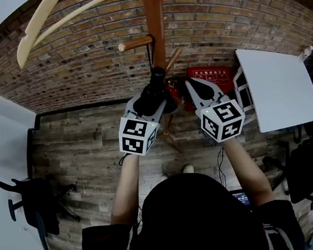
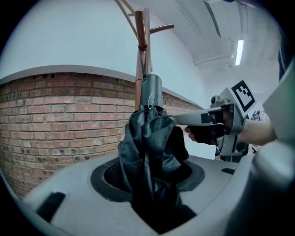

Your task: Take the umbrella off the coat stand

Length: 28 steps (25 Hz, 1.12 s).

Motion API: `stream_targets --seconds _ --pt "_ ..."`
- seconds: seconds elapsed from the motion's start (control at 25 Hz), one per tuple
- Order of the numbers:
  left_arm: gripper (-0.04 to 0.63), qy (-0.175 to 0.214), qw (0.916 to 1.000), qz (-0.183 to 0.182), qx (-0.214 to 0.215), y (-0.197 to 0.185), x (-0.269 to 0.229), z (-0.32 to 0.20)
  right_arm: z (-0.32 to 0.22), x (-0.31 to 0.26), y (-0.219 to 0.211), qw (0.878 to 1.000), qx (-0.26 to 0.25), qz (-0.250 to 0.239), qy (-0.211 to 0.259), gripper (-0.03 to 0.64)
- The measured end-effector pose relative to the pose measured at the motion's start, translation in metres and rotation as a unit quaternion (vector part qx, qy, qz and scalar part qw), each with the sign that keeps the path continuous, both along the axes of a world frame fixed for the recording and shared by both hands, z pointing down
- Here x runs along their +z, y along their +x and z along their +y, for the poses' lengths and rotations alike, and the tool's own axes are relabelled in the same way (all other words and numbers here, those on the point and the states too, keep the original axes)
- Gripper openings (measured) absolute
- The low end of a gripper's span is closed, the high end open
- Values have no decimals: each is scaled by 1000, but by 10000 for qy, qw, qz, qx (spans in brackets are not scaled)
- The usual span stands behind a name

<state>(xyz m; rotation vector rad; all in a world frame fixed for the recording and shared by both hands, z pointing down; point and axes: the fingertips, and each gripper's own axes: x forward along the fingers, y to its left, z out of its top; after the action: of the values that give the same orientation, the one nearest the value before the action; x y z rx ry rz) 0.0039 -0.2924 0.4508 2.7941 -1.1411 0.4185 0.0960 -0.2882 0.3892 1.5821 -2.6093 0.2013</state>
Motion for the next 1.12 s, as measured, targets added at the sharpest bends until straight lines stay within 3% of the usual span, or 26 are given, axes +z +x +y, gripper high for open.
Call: stream_targets --seconds 0.48,1.12 --pt "232 -154 9999 26 54 7 -2 6 3 1 6 10000 5 -60 -66 28" --pt "230 -62 9995 204 -212 -2 -27 15 12 -9 2 9997 -144 -197 -93 28"
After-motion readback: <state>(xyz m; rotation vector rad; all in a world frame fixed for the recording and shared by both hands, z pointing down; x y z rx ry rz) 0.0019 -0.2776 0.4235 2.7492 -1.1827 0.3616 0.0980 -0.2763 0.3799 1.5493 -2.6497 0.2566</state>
